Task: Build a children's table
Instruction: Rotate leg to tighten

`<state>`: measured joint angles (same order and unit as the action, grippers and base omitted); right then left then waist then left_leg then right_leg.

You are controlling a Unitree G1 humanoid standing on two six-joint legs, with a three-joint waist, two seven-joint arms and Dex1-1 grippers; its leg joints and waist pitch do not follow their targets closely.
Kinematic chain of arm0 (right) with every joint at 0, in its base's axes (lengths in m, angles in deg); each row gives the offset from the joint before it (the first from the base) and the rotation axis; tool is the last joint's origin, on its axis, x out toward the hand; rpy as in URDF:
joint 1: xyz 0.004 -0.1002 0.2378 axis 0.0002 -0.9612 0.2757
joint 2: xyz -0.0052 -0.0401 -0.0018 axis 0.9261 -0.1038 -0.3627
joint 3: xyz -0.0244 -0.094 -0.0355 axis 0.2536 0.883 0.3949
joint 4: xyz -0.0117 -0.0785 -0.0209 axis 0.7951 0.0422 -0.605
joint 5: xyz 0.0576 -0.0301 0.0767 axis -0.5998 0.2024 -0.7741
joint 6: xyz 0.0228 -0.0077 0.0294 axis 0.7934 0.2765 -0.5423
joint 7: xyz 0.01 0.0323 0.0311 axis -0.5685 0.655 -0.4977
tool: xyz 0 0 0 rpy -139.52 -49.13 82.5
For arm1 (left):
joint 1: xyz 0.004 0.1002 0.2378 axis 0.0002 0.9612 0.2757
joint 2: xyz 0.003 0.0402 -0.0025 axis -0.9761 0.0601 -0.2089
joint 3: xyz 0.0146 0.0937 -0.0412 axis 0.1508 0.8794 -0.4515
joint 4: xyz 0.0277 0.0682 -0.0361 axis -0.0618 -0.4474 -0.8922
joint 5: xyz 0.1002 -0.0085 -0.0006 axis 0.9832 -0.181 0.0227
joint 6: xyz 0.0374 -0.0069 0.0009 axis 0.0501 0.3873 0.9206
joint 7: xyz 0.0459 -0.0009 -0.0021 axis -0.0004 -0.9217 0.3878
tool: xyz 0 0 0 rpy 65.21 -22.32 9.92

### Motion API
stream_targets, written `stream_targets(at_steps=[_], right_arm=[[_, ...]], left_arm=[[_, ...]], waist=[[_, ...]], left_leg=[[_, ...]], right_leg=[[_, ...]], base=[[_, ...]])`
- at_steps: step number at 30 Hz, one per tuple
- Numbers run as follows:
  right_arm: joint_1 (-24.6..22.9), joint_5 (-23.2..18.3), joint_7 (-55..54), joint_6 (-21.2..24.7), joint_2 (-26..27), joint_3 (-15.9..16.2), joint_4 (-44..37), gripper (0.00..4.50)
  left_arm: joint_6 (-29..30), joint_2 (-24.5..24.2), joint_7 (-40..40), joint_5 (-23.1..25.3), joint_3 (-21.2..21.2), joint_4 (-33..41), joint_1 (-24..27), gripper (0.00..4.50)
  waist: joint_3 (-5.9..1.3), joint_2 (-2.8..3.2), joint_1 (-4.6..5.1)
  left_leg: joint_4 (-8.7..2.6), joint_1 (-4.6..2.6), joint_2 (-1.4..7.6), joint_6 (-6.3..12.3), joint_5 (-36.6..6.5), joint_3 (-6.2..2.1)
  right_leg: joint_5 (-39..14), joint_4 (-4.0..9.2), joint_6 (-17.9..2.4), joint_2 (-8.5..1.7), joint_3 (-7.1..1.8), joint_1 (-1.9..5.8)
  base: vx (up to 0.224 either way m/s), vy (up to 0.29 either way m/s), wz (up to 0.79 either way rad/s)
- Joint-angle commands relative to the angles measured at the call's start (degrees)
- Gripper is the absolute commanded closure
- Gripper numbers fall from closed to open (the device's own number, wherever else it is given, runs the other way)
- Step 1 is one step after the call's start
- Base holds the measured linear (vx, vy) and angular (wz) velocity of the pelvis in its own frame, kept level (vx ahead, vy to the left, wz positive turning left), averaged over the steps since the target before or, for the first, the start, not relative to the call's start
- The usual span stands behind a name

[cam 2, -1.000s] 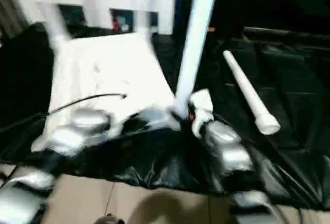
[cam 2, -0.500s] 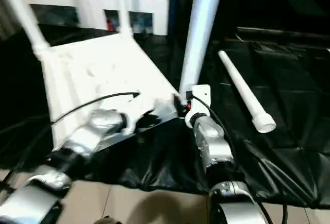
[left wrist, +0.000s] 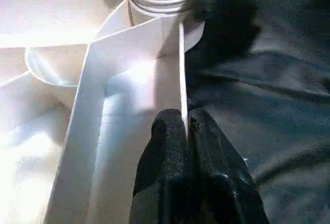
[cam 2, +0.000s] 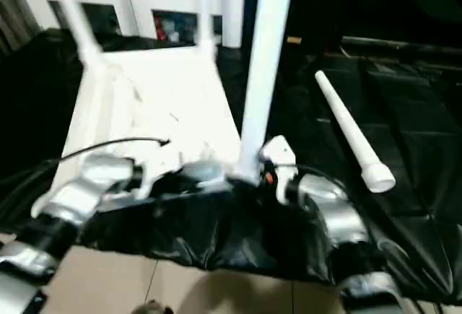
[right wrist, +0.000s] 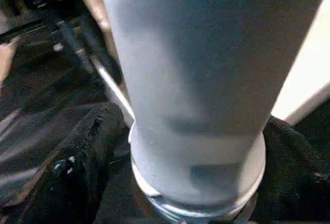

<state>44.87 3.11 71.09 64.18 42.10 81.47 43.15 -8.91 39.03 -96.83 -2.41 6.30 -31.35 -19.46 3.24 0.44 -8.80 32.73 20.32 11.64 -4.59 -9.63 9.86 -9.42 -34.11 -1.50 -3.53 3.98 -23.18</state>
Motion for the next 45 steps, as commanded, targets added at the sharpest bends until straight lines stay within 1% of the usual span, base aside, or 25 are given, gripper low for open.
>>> stream_targets(at_steps=[1, 2, 7, 11, 12, 15, 16, 17, 20, 22, 23, 24, 25, 27, 29, 32, 33, 34, 37, 38, 39, 41, 43, 44, 45], right_arm=[[-0.38, 0.0, 6.12, -0.12, -1.11, 3.23, -2.81, 0.66], [-0.4, 0.0, 6.29, -0.09, -1.18, 3.3, -2.86, 0.66], [-0.83, 0.87, 8.64, -0.1, -2.02, 4.31, -3.46, 1.16], [-1.2, 0.35, 8.53, 0.06, -1.81, 4.69, -3.57, 1.36], [-1.41, 0.31, 8.26, 0.1, -1.61, 4.76, -3.68, 1.55], [-1.9, 0.13, 7.96, 0.56, -1.31, 4.72, -4.05, 1.66], [-2.26, 0.13, 7.02, 0.63, -0.84, 4.38, -4.25, 1.71], [-2.51, -0.08, 5.87, 0.86, -0.22, 3.82, -4.32, 1.73], [-2.27, -0.59, -0.56, 2.51, 2.97, 1.21, -2.87, 1.75], [-1.73, 0.29, -5.91, 2.69, 5.31, 0.18, -1.47, 1.76], [-1.63, 0.53, -6.82, 2.54, 5.65, 0.04, -1.2, 1.76], [-0.76, 1.75, -13.01, 2.2, 8.1, -1.11, 0.86, 1.77], [-0.76, 1.75, -13.01, 2.2, 8.1, -1.11, 0.86, 1.77], [1.81, 3.55, -27.48, 2.61, 14.3, -4.28, 5.97, 1.77], [2.37, 3.93, -30.15, 2.93, 15.43, -4.86, 6.93, 1.77], [5.28, 4.84, -40.64, 3.65, 19.81, -7.04, 10.75, 1.77], [5.94, 5.01, -42.57, 3.42, 20.69, -7.37, 11.61, 1.77], [7.4, 5.63, -45.85, 2.15, 22.92, -7.84, 13.38, 1.77], [7.84, 5.88, -45.82, 1.14, 24.07, -7.7, 13.73, 1.77], [7.96, 5.82, -45.17, 0.84, 24.48, -7.59, 13.8, 1.42], [8.0, 5.42, -43.97, 0.39, 24.78, -7.65, 13.65, 1.08], [7.92, 4.8, -42.78, 0.52, 24.72, -7.91, 13.12, 1.05], [7.9, 4.98, -41.49, 0.16, 23.94, -7.77, 12.69, 0.69], [7.75, 5.04, -40.47, 0.15, 23.27, -7.59, 12.29, 0.61], [7.51, 5.04, -39.16, 0.25, 22.5, -7.36, 11.84, 0.6]], left_arm=[[-1.53, -0.58, -2.31, -0.15, 1.34, 0.5, -0.59, 4.5], [-1.58, -0.63, -2.41, -0.16, 1.37, 0.47, -0.59, 4.5], [-2.38, -1.37, -4.01, -0.18, 1.56, -0.18, -0.66, 4.5], [-2.36, -1.23, -4.13, -0.24, 1.39, -0.23, -0.6, 4.5], [-2.19, -1.08, -4.02, -0.39, 1.3, -0.11, -0.49, 4.5], [-1.67, -0.81, -3.9, -0.79, 1.08, 0.15, -0.23, 4.5], [-1.25, -0.4, -3.48, -1.06, 0.78, 0.26, -0.11, 4.5], [-0.57, 0.07, -2.92, -1.36, 0.44, 0.4, -0.06, 4.5], [1.76, 2.33, 1.98, -0.52, -0.49, -0.32, -1.06, 4.5], [3.51, 4.37, 7.11, 1.06, -0.87, -1.62, -2.31, 4.5], [3.82, 4.66, 7.63, 1.13, -0.94, -1.72, -2.44, 4.5], [5.58, 6.66, 10.83, 1.39, -1.44, -2.16, -3.17, 4.5], [5.58, 6.66, 10.83, 1.39, -1.44, -2.16, -3.17, 4.5], [9.28, 10.71, 17.92, 3.28, -1.64, -2.48, -4.45, 4.5], [10.19, 11.47, 19.5, 3.72, -1.71, -2.57, -4.7, 4.5], [12.49, 13.74, 23.65, 4.79, -1.89, -2.5, -5.24, 4.5], [12.86, 14.14, 24.33, 4.93, -1.91, -2.4, -5.29, 4.5], [13.3, 14.94, 25.83, 5.47, -1.77, -2.11, -5.42, 4.5], [13.02, 15.08, 26.04, 5.9, -1.5, -1.67, -5.33, 4.5], [13.02, 15.14, 25.89, 5.97, -1.44, -1.3, -5.19, 4.5], [12.54, 14.83, 24.82, 5.93, -0.97, -0.6, -4.85, 4.5], [11.39, 14.3, 24.19, 6.08, -0.68, -0.14, -4.58, 4.5], [9.36, 13.5, 23.41, 5.43, -1.03, 0.3, -4.37, 4.5], [8.59, 12.96, 22.44, 4.93, -1.21, 0.64, -4.21, 4.5], [7.73, 12.36, 21.14, 4.49, -1.19, 1.04, -3.96, 4.5]], waist=[[-3.98, -0.2, -0.04], [-3.97, -0.25, -0.09], [-4.03, -0.2, -0.51], [-4.05, -0.21, -0.75], [-4.1, -0.15, -0.78], [-4.12, -0.16, -0.83], [-4.13, 0.12, -0.85], [-4.12, 0.16, -0.79], [-3.94, -0.23, -0.64], [-3.65, -0.14, -0.29], [-3.65, -0.14, -0.29], [-3.56, -0.43, -0.04], [-3.45, -0.35, 0.24], [-3.45, -0.41, 1.01], [-3.47, -0.41, 1.54], [-3.48, -0.26, 2.17], [-3.53, -0.32, 2.31], [-3.56, -0.35, 2.66], [-3.72, -0.41, 2.78], [-3.76, -0.29, 2.76], [-3.9, -0.17, 2.72], [-3.93, -0.28, 2.81], [-3.85, -0.29, 2.79], [-3.78, -0.04, 2.69], [-3.79, -0.12, 2.76]], left_leg=[[-3.38, -0.27, 1.66, 2.42, -13.47, -0.2], [-3.35, -0.24, 1.65, 2.5, -13.32, -0.19], [-3.33, -0.3, 1.71, 2.27, -13.16, -0.24], [-3.32, -0.31, 1.71, 2.15, -12.97, -0.24], [-3.29, -0.25, 1.7, 2.09, -12.78, -0.25], [-3.28, -0.3, 1.67, 2.09, -12.8, -0.24], [-3.27, -0.25, 1.69, 2.02, -12.75, -0.29], [-3.27, -0.28, 1.71, 2.02, -12.88, -0.21], [-3.51, -0.27, 1.66, 1.55, -13.95, -0.31], [-3.74, -0.62, 1.48, 0.43, -16.65, -0.52], [-3.74, -0.62, 1.48, 0.43, -16.65, -0.52], [-3.72, -0.94, 1.36, 0.12, -17.52, -0.48], [-3.81, -0.73, 1.16, -0.09, -17.54, -0.64], [-3.9, -0.57, 1.14, -0.43, -17.58, -0.86], [-3.89, -0.47, 0.95, -0.46, -17.69, -0.93], [-3.82, -0.78, 0.94, -0.36, -17.73, -0.82], [-3.81, -0.71, 0.94, -0.34, -17.48, -0.8], [-3.95, -0.41, 1.05, -0.38, -16.96, -0.83], [-3.81, -0.46, 1.04, 0.03, -16.54, -0.68], [-3.83, -0.25, 1.06, 0.3, -15.56, -0.63], [-3.75, -0.38, 1.17, 0.41, -14.96, -0.56], [-3.67, -0.1, 1.01, 0.86, -13.74, -0.42], [-3.68, -0.04, 0.94, 1.27, -13.46, -0.36], [-3.73, -0.1, 0.95, 1.2, -13.6, -0.41], [-3.76, -0.03, 0.92, 1.21, -13.97, -0.42]], right_leg=[[-16.51, 4.01, -9.36, -4.5, -2.58, 2.93], [-16.29, 3.96, -9.41, -4.49, -2.58, 2.95], [-16.41, 3.92, -9.65, -4.6, -2.55, 2.89], [-16.2, 3.88, -9.64, -4.6, -2.56, 2.88], [-15.65, 3.79, -9.76, -4.58, -2.55, 2.91], [-15.6, 3.81, -9.73, -4.57, -2.54, 2.94], [-15.42, 3.75, -9.8, -4.57, -2.53, 2.94], [-15.33, 3.86, -9.85, -4.55, -2.58, 2.87], [-17.32, 4.06, -9.36, -4.56, -2.49, 2.93], [-23.13, 4.76, -8.06, -4.76, -2.34, 2.76], [-23.13, 4.76, -8.06, -4.76, -2.34, 2.76], [-26.49, 5.27, -6.9, -4.84, -2.39, 2.49], [-28.24, 5.35, -6.26, -4.92, -2.25, 2.6], [-29.7, 5.55, -5.42, -5.02, -2.08, 2.64], [-31.08, 5.86, -4.39, -4.97, -1.89, 2.67], [-29.69, 5.91, -5.06, -4.81, -2.08, 2.27], [-28.99, 5.78, -5.17, -4.78, -2.14, 2.33], [-26.48, 5.35, -6.02, -4.75, -2.23, 2.36], [-23.34, 5.13, -6.57, -4.71, -2.43, 2.46], [-20.66, 4.79, -7.16, -4.59, -2.53, 2.62], [-18.01, 4.5, -7.93, -4.54, -2.59, 2.59], [-14.66, 4.15, -8.97, -4.41, -2.62, 2.91], [-15.53, 4.32, -8.81, -4.54, -2.62, 3.08], [-16.32, 4.41, -8.68, -4.56, -2.59, 3.01], [-17.64, 4.59, -8.22, -4.54, -2.54, 3.12]], base=[[0.0, 0.0, 0.0], [0.0, 0.0, 0.0], [0.0, 0.0, 0.0], [0.0, 0.0, 0.0], [0.0, 0.0, 0.0], [0.0, 0.0, 0.0], [0.0, 0.0, 0.0], [0.0, 0.0, 0.0], [0.0, 0.0, 0.0], [0.0, 0.0, 0.0], [0.0, 0.0, 0.0], [0.0, 0.0, 0.0], [0.0, 0.0, 0.0], [0.0, 0.0, 0.0], [0.0, 0.0, 0.0], [0.0, 0.0, 0.0], [0.0, 0.0, 0.0], [0.0, 0.0, 0.0], [0.0, 0.0, 0.0], [0.0, 0.0, 0.0], [0.0, 0.0, 0.0], [0.0, 0.0, 0.0], [0.0, 0.0, 0.0], [0.0, 0.0, 0.0], [0.0, 0.0, 0.0]])
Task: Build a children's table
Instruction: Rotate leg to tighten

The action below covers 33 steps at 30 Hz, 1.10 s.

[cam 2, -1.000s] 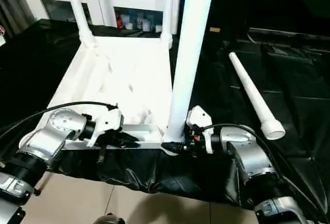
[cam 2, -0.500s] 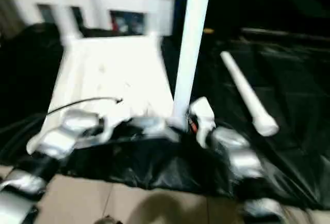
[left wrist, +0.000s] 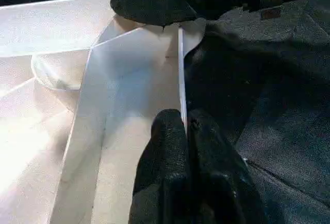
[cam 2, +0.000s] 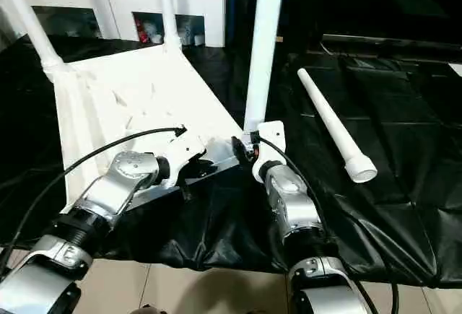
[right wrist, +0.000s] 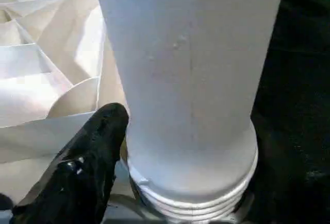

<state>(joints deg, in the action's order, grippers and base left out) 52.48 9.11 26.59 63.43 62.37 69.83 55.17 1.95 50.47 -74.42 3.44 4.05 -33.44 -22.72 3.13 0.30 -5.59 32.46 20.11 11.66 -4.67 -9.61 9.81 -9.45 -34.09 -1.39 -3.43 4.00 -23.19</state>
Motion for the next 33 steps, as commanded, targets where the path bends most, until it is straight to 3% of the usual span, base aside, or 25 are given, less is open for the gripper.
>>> stream_targets(at_steps=[1, 7, 9, 14, 18, 20, 21, 25, 29, 30, 33], right_arm=[[-0.34, -1.05, 6.55, 1.06, 1.62, 4.52, -0.59, 0.6], [-2.87, -0.51, 18.7, 0.15, -6.37, 7.39, -4.94, 0.6], [-3.91, -1.25, 23.94, 0.0, -8.68, 7.91, -7.19, 0.6], [-7.02, -3.68, 39.18, 0.72, -15.65, 11.66, -14.14, 0.6], [-8.08, -5.03, 47.67, 2.19, -19.85, 14.37, -17.56, 0.6], [-7.87, -5.46, 50.87, 3.26, -21.17, 15.05, -18.45, 0.6], [-7.84, -5.49, 51.04, 3.33, -21.22, 15.08, -18.48, 0.88], [-7.22, -5.46, 53.47, 3.89, -21.76, 16.1, -18.74, 1.0], [-7.2, -5.08, 54.0, 3.54, -22.0, 16.8, -18.59, 1.43], [-7.28, -4.89, 54.05, 3.62, -21.87, 17.24, -18.58, 1.43], [-7.69, -4.78, 53.37, 4.05, -21.21, 17.31, -18.6, 1.68]], left_arm=[[-3.33, 0.5, -2.3, -1.67, 1.13, 3.48, -0.49, 4.5], [-4.89, -4.22, -12.97, -3.78, 2.81, 5.76, 1.77, 4.5], [-5.12, -5.44, -16.29, -4.92, 2.97, 6.28, 2.43, 4.5], [-4.87, -9.1, -23.53, -7.65, 2.78, 7.26, 3.57, 4.5], [-4.72, -11.51, -27.37, -8.63, 2.54, 7.83, 4.17, 4.5], [-5.32, -12.76, -28.97, -8.78, 2.59, 7.73, 4.27, 4.5], [-5.37, -12.83, -29.05, -8.78, 2.58, 7.71, 4.27, 4.5], [-5.37, -14.08, -31.16, -9.39, 2.58, 7.38, 4.03, 4.5], [-5.92, -14.45, -31.25, -8.97, 2.52, 6.89, 3.79, 4.5], [-6.65, -14.5, -30.83, -8.52, 2.39, 5.91, 3.44, 4.5], [-6.75, -13.94, -29.3, -8.27, 1.83, 4.98, 3.21, 4.5]], waist=[[-3.71, 0.05, -0.36], [-3.98, 0.33, -0.36], [-3.95, 0.36, -1.05], [-3.79, 0.15, -2.07], [-3.47, -0.22, -2.74], [-3.39, -0.26, -2.93], [-3.39, -0.31, -2.9], [-3.54, -0.56, -2.96], [-3.6, -0.48, -3.04], [-3.43, -0.81, -3.08], [-3.45, -0.56, -3.17]], left_leg=[[-3.57, 0.23, 1.06, 1.13, -13.81, -0.45], [-3.35, 0.01, 1.27, 1.52, -13.05, -0.31], [-3.17, -0.09, 1.41, 2.29, -12.76, -0.11], [-3.16, -0.1, 1.59, 2.77, -13.3, -0.01], [-3.29, -0.21, 1.63, 2.56, -14.55, -0.02], [-3.32, -0.22, 1.68, 2.7, -14.69, -0.08], [-3.4, -0.15, 1.74, 2.65, -14.62, -0.18], [-3.34, -0.11, 1.68, 2.3, -13.73, -0.16], [-3.24, -0.09, 1.69, 2.41, -12.59, -0.12], [-3.26, -0.03, 1.64, 2.57, -12.63, -0.08], [-3.31, 0.02, 1.64, 2.31, -12.96, -0.17]], right_leg=[[-17.09, 4.38, -8.46, -4.62, -2.62, 3.12], [-11.73, 3.89, -10.79, -4.43, -2.67, 3.19], [-9.97, 3.67, -11.45, -4.37, -2.74, 3.17], [-12.23, 3.71, -11.11, -4.26, -2.62, 3.12], [-17.75, 4.27, -9.6, -4.52, -2.7, 2.81], [-19.28, 4.33, -8.92, -4.49, -2.72, 2.71], [-19.18, 4.2, -8.94, -4.48, -2.71, 2.72], [-17.73, 4.0, -9.57, -4.56, -2.69, 2.78], [-16.04, 3.85, -10.07, -4.6, -2.7, 2.77], [-16.52, 3.93, -9.86, -4.57, -2.67, 2.7], [-17.68, 3.99, -9.28, -4.61, -2.68, 2.74]], base=[[0.0, 0.0, 0.0], [0.0, 0.0, 0.0], [0.0, 0.0, 0.0], [0.0, 0.0, 0.0], [0.0, 0.0, 0.0], [0.0, 0.0, 0.0], [0.0, 0.0, 0.0], [0.0, 0.0, 0.0], [0.0, 0.0, 0.0], [0.0, 0.0, 0.0], [0.0, 0.0, 0.0]])
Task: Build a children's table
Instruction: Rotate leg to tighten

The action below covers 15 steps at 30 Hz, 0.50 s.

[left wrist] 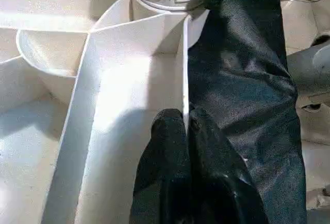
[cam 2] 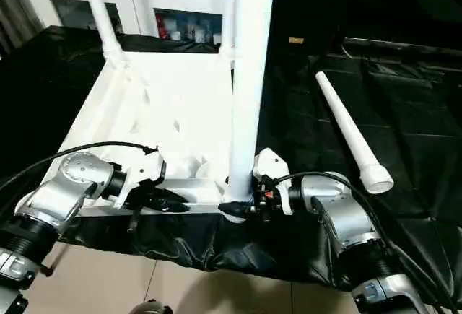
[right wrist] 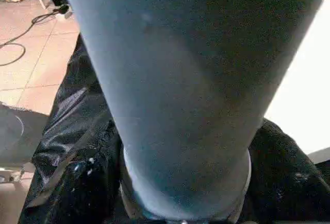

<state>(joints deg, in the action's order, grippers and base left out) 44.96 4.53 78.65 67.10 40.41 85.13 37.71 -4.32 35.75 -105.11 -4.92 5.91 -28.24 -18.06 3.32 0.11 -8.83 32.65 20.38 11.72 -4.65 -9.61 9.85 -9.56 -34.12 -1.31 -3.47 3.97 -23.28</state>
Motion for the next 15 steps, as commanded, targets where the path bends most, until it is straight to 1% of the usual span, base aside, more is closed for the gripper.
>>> stream_targets(at_steps=[1, 2, 4, 5, 6, 7, 8, 9, 10, 12, 13, 14, 15], right_arm=[[-0.5, -0.18, 0.02, 0.91, 1.59, 1.51, -1.09, 1.71], [-0.59, -0.2, -0.49, 1.12, 1.89, 1.29, -1.09, 1.71], [-0.57, 0.17, -4.39, 2.1, 3.4, 0.31, -0.34, 1.76], [-0.58, 0.11, -5.36, 2.28, 3.86, -0.02, -0.18, 1.76], [-0.62, -0.11, -8.19, 2.78, 5.18, -0.97, 0.28, 1.77], [-0.63, -0.15, -9.61, 3.01, 5.8, -1.41, 0.51, 1.77], [-0.59, 0.62, -15.4, 3.4, 8.18, -2.66, 1.76, 1.77], [-0.6, 1.41, -20.31, 3.47, 10.23, -3.67, 2.91, 1.77], [-0.58, 1.58, -21.58, 3.73, 10.81, -3.97, 3.2, 1.77], [-0.49, 2.11, -25.42, 4.52, 12.64, -4.82, 4.12, 1.78], [0.02, 2.82, -31.58, 4.83, 15.58, -6.1, 6.01, 1.78], [0.51, 2.97, -34.85, 5.23, 17.18, -6.86, 7.21, 1.78], [1.08, 3.0, -38.22, 5.68, 18.92, -7.69, 8.52, 1.78]], left_arm=[[-0.01, 1.37, 2.44, -0.17, -0.51, -0.25, -1.35, 4.5], [0.26, 1.54, 2.66, -0.35, -0.64, -0.13, -1.28, 4.5], [1.11, 2.36, 3.9, -0.68, -1.11, 0.15, -1.3, 4.5], [1.39, 2.7, 4.5, -0.69, -1.26, 0.11, -1.4, 4.5], [2.16, 3.75, 6.28, -0.7, -1.72, -0.1, -1.73, 4.5], [2.35, 4.27, 7.49, -0.44, -1.87, -0.38, -1.99, 4.5], [2.92, 6.08, 11.3, 0.47, -2.19, -1.42, -2.86, 4.5], [3.76, 7.62, 14.61, 1.4, -2.31, -2.17, -3.59, 4.5], [3.78, 8.05, 15.32, 1.59, -2.31, -2.29, -3.74, 4.5], [4.22, 9.44, 17.2, 1.97, -2.3, -2.4, -4.08, 4.5], [5.68, 11.46, 20.05, 2.6, -2.09, -2.05, -4.45, 4.5], [6.39, 12.47, 21.69, 3.14, -1.85, -1.96, -4.69, 4.5], [7.49, 13.64, 23.52, 3.75, -1.58, -1.83, -4.97, 4.5]], waist=[[-3.62, -0.22, 0.01], [-3.59, -0.27, 0.06], [-3.36, 0.07, 0.2], [-3.37, 0.0, 0.27], [-3.39, 0.2, 0.43], [-3.36, 0.11, 0.53], [-3.39, 0.22, 0.79], [-3.39, 0.03, 1.0], [-3.48, -0.03, 1.02], [-3.54, -0.08, 1.19], [-3.67, -0.12, 1.34], [-3.63, 0.02, 1.63], [-3.69, -0.13, 1.73]], left_leg=[[-3.53, -0.28, 1.59, 2.16, -13.26, -0.24], [-3.55, -0.3, 1.62, 2.07, -13.54, -0.21], [-3.83, -0.35, 1.54, 1.14, -15.37, -0.37], [-3.86, -0.41, 1.51, 0.93, -15.82, -0.42], [-3.87, -0.61, 1.49, 0.64, -16.42, -0.41], [-3.87, -0.62, 1.46, 0.53, -16.5, -0.42], [-3.91, -0.71, 1.41, 0.13, -16.98, -0.46], [-3.96, -0.72, 1.28, -0.49, -17.13, -0.58], [-3.96, -0.75, 1.21, -0.55, -16.98, -0.61], [-3.99, -0.59, 1.25, -0.57, -16.4, -0.68], [-3.97, -0.58, 1.28, -0.59, -15.69, -0.66], [-3.97, -0.61, 1.24, -0.72, -15.71, -0.61], [-3.99, -0.62, 1.25, -0.8, -15.79, -0.67]], right_leg=[[-17.92, 4.07, -9.32, -4.62, -2.63, 2.83], [-18.09, 4.12, -9.37, -4.64, -2.65, 2.76], [-20.22, 4.42, -8.92, -4.64, -2.64, 2.79], [-20.89, 4.44, -8.73, -4.63, -2.57, 2.79], [-21.73, 4.65, -8.47, -4.63, -2.6, 2.67], [-21.98, 4.7, -8.41, -4.67, -2.62, 2.66], [-22.92, 4.92, -8.14, -4.65, -2.61, 2.62], [-24.0, 4.96, -7.77, -4.71, -2.51, 2.71], [-24.56, 5.03, -7.43, -4.78, -2.46, 2.8], [-24.71, 5.03, -6.86, -4.88, -2.51, 2.87], [-23.61, 4.87, -7.0, -4.83, -2.59, 2.87], [-22.94, 4.91, -7.46, -4.81, -2.61, 2.65], [-22.96, 4.87, -7.48, -4.78, -2.53, 2.73]], base=[[0.0, 0.0, 0.0], [0.0, 0.0, 0.0], [0.0, 0.0, 0.0], [0.0, 0.0, 0.0], [0.0, 0.0, 0.0], [0.0, 0.0, 0.0], [0.0, 0.0, 0.0], [0.0, 0.0, 0.0], [0.0, 0.0, 0.0], [0.0, 0.0, 0.0], [0.0, 0.0, 0.0], [0.0, 0.0, 0.0], [0.0, 0.0, 0.0]])
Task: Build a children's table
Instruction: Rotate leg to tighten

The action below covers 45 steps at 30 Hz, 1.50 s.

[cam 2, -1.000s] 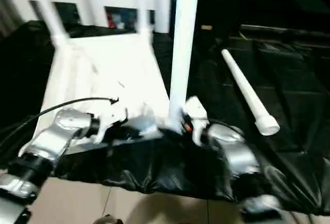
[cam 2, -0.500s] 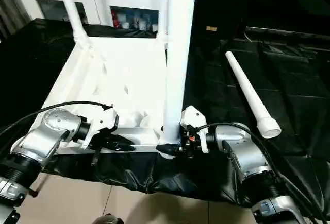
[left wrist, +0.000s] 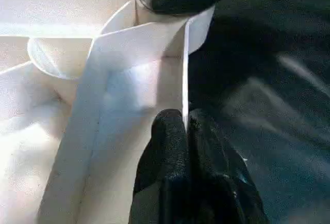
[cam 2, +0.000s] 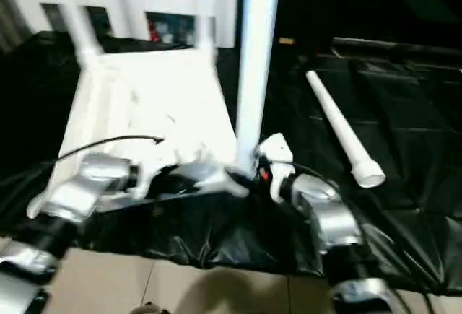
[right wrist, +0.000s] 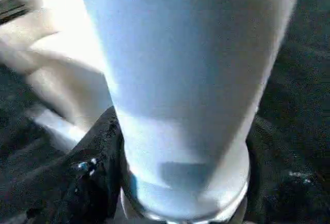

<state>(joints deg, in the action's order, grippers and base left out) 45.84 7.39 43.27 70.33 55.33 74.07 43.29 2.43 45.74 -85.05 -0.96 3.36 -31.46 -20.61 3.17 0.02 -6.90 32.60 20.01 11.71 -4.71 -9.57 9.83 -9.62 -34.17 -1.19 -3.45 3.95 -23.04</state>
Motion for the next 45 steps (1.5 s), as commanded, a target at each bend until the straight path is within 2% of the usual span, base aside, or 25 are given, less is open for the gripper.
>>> stream_targets(at_steps=[1, 2, 5, 6, 9, 10, 13, 14, 15, 16, 17, 18, 19, 20, 21, 22, 23, 26, 28, 30, 37, 41, 42, 43, 45], right_arm=[[0.35, 0.15, -3.74, 2.62, 4.46, 3.15, 3.24, 1.78], [0.82, 0.4, -6.47, 2.89, 5.76, 2.54, 4.21, 1.78], [3.61, 1.66, -16.05, 1.82, 10.33, 0.59, 8.95, 1.78], [4.34, 1.75, -17.2, 1.13, 11.29, 0.37, 9.78, 1.78], [5.47, 2.03, -17.85, -0.06, 12.4, -0.02, 10.57, 1.78], [5.82, 2.11, -17.84, -0.44, 12.59, -0.18, 10.78, 1.22], [6.41, 1.02, -15.76, -0.59, 12.58, -0.57, 10.38, 1.02], [6.54, 1.43, -13.38, -1.56, 11.74, 0.21, 10.15, 1.02], [6.4, 2.05, -11.18, -2.43, 10.67, 1.15, 9.74, 0.79], [6.16, 2.28, -9.62, -2.68, 9.84, 1.74, 9.24, 0.69], [6.03, 2.43, -8.5, -2.98, 9.21, 2.21, 9.04, 0.69], [5.64, 2.3, -6.04, -3.13, 8.05, 2.93, 8.3, 0.69], [5.38, 2.19, -4.39, -3.32, 7.28, 3.4, 7.88, 0.69], [4.78, 1.79, -0.77, -3.47, 5.57, 4.33, 6.59, 0.69], [3.94, 1.18, 4.61, -3.78, 3.04, 5.54, 4.69, 0.69], [3.84, 1.09, 5.33, -3.84, 2.7, 5.68, 4.46, 0.69], [3.66, 0.69, 7.74, -3.78, 1.49, 6.05, 3.76, 0.69], [3.33, -0.16, 14.2, -3.47, -1.59, 6.92, 2.18, 0.69], [3.05, -0.72, 19.39, -3.3, -3.83, 7.59, 0.9, 0.69], [2.71, -1.14, 22.75, -3.47, -5.38, 8.31, -0.23, 0.69], [0.7, -2.61, 35.82, -2.52, -12.33, 11.87, -5.66, 0.69], [0.19, -2.56, 38.24, -2.0, -13.8, 12.74, -6.88, 0.85], [0.12, -2.63, 38.44, -1.84, -13.92, 12.83, -7.1, 0.85], [-0.12, -2.81, 38.8, -1.33, -14.14, 13.06, -7.74, 0.97], [-0.34, -2.95, 38.98, -0.92, -14.22, 13.21, -8.28, 1.17]], left_arm=[[1.04, 3.96, 3.94, -0.06, 1.04, 1.42, -2.49, 4.5], [1.77, 4.96, 5.76, 0.57, 1.13, 1.34, -2.75, 4.5], [3.96, 9.28, 13.7, 2.89, 0.97, 0.1, -3.86, 4.5], [4.38, 10.16, 14.52, 2.96, 0.98, -0.08, -3.98, 4.5], [4.24, 10.53, 14.65, 3.03, 1.1, -0.45, -4.13, 4.5], [4.07, 10.46, 14.62, 3.08, 1.14, -0.59, -4.21, 4.5], [3.4, 9.65, 13.61, 2.98, 1.06, -0.36, -4.09, 4.5], [2.62, 8.48, 12.08, 3.02, 1.01, -0.04, -3.77, 4.5], [1.79, 7.42, 10.65, 3.05, 1.03, 0.1, -3.48, 4.5], [1.08, 6.78, 9.62, 2.94, 1.09, 0.16, -3.28, 4.5], [0.52, 6.27, 8.86, 2.85, 1.14, 0.25, -3.07, 4.5], [-0.38, 5.32, 7.13, 2.56, 1.38, 0.76, -2.57, 4.5], [-0.97, 4.68, 5.96, 2.35, 1.56, 1.14, -2.22, 4.5], [-1.69, 3.25, 3.6, 1.98, 1.93, 2.02, -1.5, 4.5], [-2.96, 1.08, -0.06, 1.33, 2.44, 3.26, -0.42, 4.5], [-3.17, 0.79, -0.58, 1.22, 2.5, 3.42, -0.26, 4.5], [-3.48, -0.17, -1.78, 1.1, 2.59, 3.66, 0.06, 4.5], [-4.49, -2.44, -5.27, 0.18, 2.53, 4.13, 0.79, 4.5], [-5.42, -3.93, -8.14, -0.76, 2.33, 4.3, 1.23, 4.5], [-5.84, -4.7, -9.92, -1.26, 2.23, 4.44, 1.49, 4.5], [-7.84, -7.21, -14.89, -2.16, 2.82, 4.03, 1.97, 4.5], [-8.58, -7.91, -16.34, -2.21, 3.11, 3.82, 2.11, 4.5], [-8.57, -8.0, -16.51, -2.27, 3.1, 3.86, 2.15, 4.5], [-8.52, -8.23, -16.98, -2.48, 3.02, 3.94, 2.28, 4.5], [-8.46, -8.4, -17.34, -2.66, 2.95, 3.92, 2.37, 4.5]], waist=[[-3.53, -0.02, -0.06], [-3.62, 0.34, 0.19], [-3.65, 0.42, 0.67], [-3.61, 0.69, 0.65], [-3.58, 0.45, 0.69], [-3.57, 0.5, 0.69], [-3.52, 0.59, 0.82], [-3.68, 0.62, 0.78], [-3.65, 0.3, 1.04], [-3.65, 0.3, 1.04], [-3.76, 0.35, 1.1], [-3.75, 0.12, 1.21], [-3.79, 0.3, 1.37], [-3.77, -0.08, 1.37], [-3.86, -0.04, 1.22], [-3.9, 0.0, 1.2], [-3.82, 0.04, 1.22], [-3.79, 0.21, 0.97], [-3.76, 0.03, 0.34], [-3.82, 0.14, -0.17], [-3.8, -0.39, -1.69], [-3.72, -0.43, -1.94], [-3.8, -0.42, -1.94], [-3.85, -0.1, -1.98], [-3.84, -0.29, -1.97]], left_leg=[[-3.97, -0.22, 1.23, -0.82, -15.73, -0.63], [-3.83, -0.35, 1.22, -0.77, -15.48, -0.59], [-3.89, -0.35, 1.27, -1.22, -15.73, -0.55], [-3.81, -0.5, 1.1, -1.31, -16.22, -0.53], [-3.82, -0.24, 0.98, -0.62, -16.38, -0.47], [-3.86, -0.22, 1.01, -0.42, -16.35, -0.48], [-3.99, -0.2, 1.09, -0.34, -17.06, -0.54], [-3.93, -0.27, 1.06, -0.35, -17.32, -0.52], [-4.0, 0.0, 1.03, -0.1, -17.22, -0.55], [-4.0, 0.0, 1.03, -0.1, -17.22, -0.55], [-3.9, -0.02, 1.06, 0.05, -16.5, -0.54], [-3.87, 0.08, 1.08, 0.21, -16.02, -0.52], [-3.8, 0.18, 1.13, 0.63, -14.89, -0.49], [-3.77, 0.23, 1.09, 0.97, -14.77, -0.45], [-3.67, 0.27, 1.15, 1.44, -14.14, -0.42], [-3.63, 0.33, 1.18, 1.72, -13.69, -0.42], [-3.58, 0.2, 1.22, 2.06, -13.33, -0.24], [-3.61, 0.08, 1.39, 2.08, -13.26, -0.24], [-3.52, -0.09, 1.55, 2.38, -13.55, -0.08], [-3.53, -0.21, 1.66, 2.26, -13.38, -0.08], [-3.42, -0.13, 1.68, 2.49, -12.83, -0.03], [-3.47, -0.05, 1.65, 2.33, -13.09, -0.11], [-3.47, -0.05, 1.7, 2.26, -12.78, -0.15], [-3.43, -0.05, 1.67, 2.11, -12.52, -0.15], [-3.42, -0.02, 1.63, 2.04, -12.71, -0.14]], right_leg=[[-22.73, 4.91, -7.64, -4.81, -2.52, 2.52], [-20.76, 4.8, -8.08, -4.7, -2.64, 2.46], [-18.8, 4.64, -8.8, -4.57, -2.62, 2.48], [-19.24, 4.78, -8.78, -4.53, -2.58, 2.43], [-18.94, 4.88, -8.1, -4.5, -2.69, 2.56], [-18.37, 4.83, -8.03, -4.44, -2.69, 2.57], [-18.12, 4.79, -8.25, -4.43, -2.65, 2.58], [-18.51, 4.83, -8.22, -4.44, -2.62, 2.65], [-18.92, 4.87, -8.04, -4.5, -2.64, 2.83], [-18.92, 4.87, -8.04, -4.5, -2.64, 2.83], [-18.17, 4.76, -8.21, -4.51, -2.64, 2.88], [-17.4, 4.65, -8.41, -4.49, -2.67, 2.92], [-15.41, 4.4, -9.09, -4.49, -2.69, 2.94], [-15.35, 4.44, -9.16, -4.46, -2.63, 3.08], [-14.64, 4.25, -9.42, -4.58, -2.7, 3.22], [-14.01, 4.14, -9.62, -4.6, -2.71, 3.26], [-13.48, 4.2, -9.98, -4.55, -2.77, 3.0], [-13.2, 4.02, -10.87, -4.44, -2.64, 2.98], [-13.86, 4.04, -10.83, -4.43, -2.67, 2.89], [-13.86, 3.96, -11.02, -4.51, -2.66, 2.75], [-15.26, 3.91, -10.1, -4.61, -2.69, 2.78], [-17.62, 4.11, -9.11, -4.67, -2.69, 2.7], [-17.11, 3.98, -9.22, -4.63, -2.7, 2.67], [-16.16, 3.91, -9.54, -4.58, -2.7, 2.69], [-15.96, 3.9, -9.67, -4.57, -2.67, 2.78]], base=[[0.0, 0.0, 0.0], [0.0, 0.0, 0.0], [0.0, 0.0, 0.0], [0.0, 0.0, 0.0], [0.0, 0.0, 0.0], [0.0, 0.0, 0.0], [0.0, 0.0, 0.0], [0.0, 0.0, 0.0], [0.0, 0.0, 0.0], [0.0, 0.0, 0.0], [0.0, 0.0, 0.0], [0.0, 0.0, 0.0], [0.0, 0.0, 0.0], [0.0, 0.0, 0.0], [0.0, 0.0, 0.0], [0.0, 0.0, 0.0], [0.0, 0.0, 0.0], [0.0, 0.0, 0.0], [0.0, 0.0, 0.0], [0.0, 0.0, 0.0], [0.0, 0.0, 0.0], [0.0, 0.0, 0.0], [0.0, 0.0, 0.0], [0.0, 0.0, 0.0], [0.0, 0.0, 0.0]])
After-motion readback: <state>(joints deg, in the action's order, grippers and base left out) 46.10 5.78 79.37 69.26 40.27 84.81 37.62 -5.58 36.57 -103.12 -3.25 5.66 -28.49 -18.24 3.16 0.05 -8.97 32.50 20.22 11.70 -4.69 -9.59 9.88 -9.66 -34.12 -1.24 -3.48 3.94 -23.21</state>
